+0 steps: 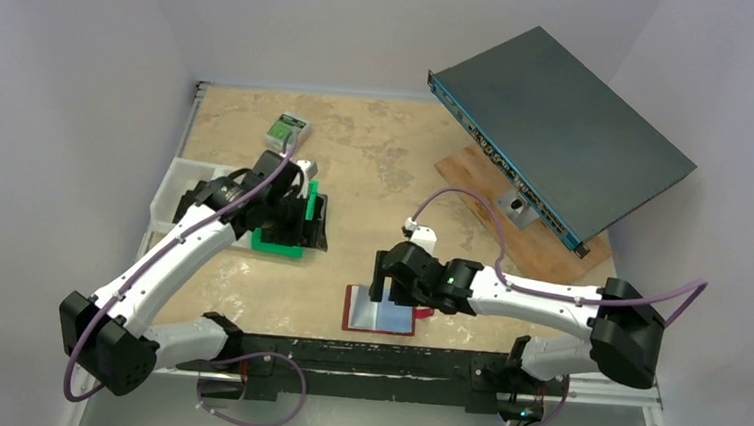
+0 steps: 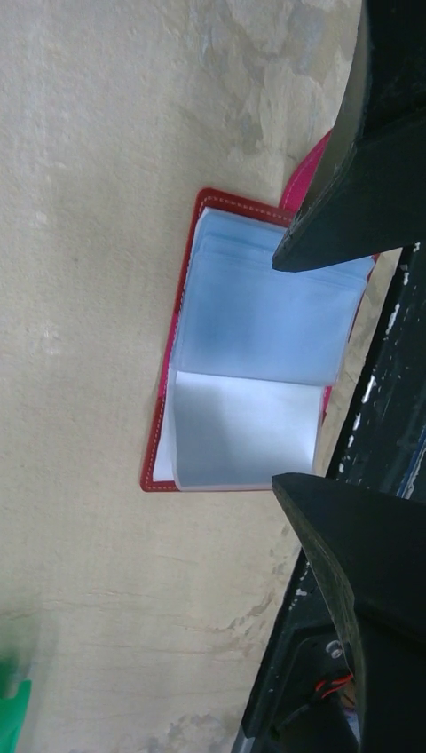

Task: Take the credit cards out of the card holder
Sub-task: Close the card holder at the center of the board.

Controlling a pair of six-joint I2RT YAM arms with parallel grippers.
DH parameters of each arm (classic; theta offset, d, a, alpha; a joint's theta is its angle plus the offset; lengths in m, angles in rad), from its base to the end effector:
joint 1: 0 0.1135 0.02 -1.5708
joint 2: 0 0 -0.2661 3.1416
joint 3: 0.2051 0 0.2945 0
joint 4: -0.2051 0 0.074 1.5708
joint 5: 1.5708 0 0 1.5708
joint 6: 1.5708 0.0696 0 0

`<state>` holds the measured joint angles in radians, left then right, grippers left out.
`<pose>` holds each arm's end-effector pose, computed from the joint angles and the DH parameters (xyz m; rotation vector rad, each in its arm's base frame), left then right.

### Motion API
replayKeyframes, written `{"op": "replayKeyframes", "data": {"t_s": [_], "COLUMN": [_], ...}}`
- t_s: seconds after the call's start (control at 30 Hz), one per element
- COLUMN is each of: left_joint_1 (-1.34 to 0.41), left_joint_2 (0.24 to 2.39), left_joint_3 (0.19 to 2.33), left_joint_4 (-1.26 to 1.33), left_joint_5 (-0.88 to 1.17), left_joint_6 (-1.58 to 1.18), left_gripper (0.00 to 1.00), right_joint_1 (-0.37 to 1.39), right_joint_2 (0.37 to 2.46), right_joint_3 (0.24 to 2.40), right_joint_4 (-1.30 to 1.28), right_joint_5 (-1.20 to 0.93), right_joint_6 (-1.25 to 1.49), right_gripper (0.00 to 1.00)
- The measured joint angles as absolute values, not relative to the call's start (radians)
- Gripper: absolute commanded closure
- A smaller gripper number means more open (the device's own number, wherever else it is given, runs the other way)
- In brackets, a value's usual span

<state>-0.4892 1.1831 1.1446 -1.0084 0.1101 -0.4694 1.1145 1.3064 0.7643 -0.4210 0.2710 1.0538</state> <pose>0.2448 -0.1390 0.2847 0.0664 2.6883 -0.4639 0.1529 0.2691 0.1572 0.0319 2.5729 0.5486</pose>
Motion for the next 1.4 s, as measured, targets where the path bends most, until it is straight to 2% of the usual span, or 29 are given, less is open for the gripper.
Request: {"op": "replayKeyframes", "data": {"t_s": [0.4, 0.63, 0.93, 1.27, 1.4], "left_joint_1": [-0.544, -0.546, -0.546, -0.546, -0.546], "left_joint_2": [1.107, 1.092, 1.060, 1.060, 1.061], "left_joint_3": [0.871, 0.820, 0.789, 0.741, 0.737], "left_joint_4": [-0.879, -0.853, -0.844, -0.822, -0.812], "left_joint_5": [0.202, 0.201, 0.197, 0.206, 0.210], "left_joint_6": [-0.586, -0.621, -0.640, -0.645, -0.645], "left_gripper": [0.23, 0.23, 0.23, 0.24, 0.24], "right_joint_1": [1.217, 1.244, 1.245, 1.245, 1.243], "right_joint_2": [1.490, 1.579, 1.662, 1.663, 1.663], "right_joint_3": [0.907, 0.996, 1.043, 1.043, 1.032], "right_joint_4": [-0.452, -0.467, -0.492, -0.486, -0.480], "right_joint_5": [0.294, 0.306, 0.320, 0.314, 0.311], "right_joint_6": [1.058, 1.057, 1.056, 1.058, 1.058], "right_gripper": [0.28, 0.34, 0.37, 0.66, 0.82]}}
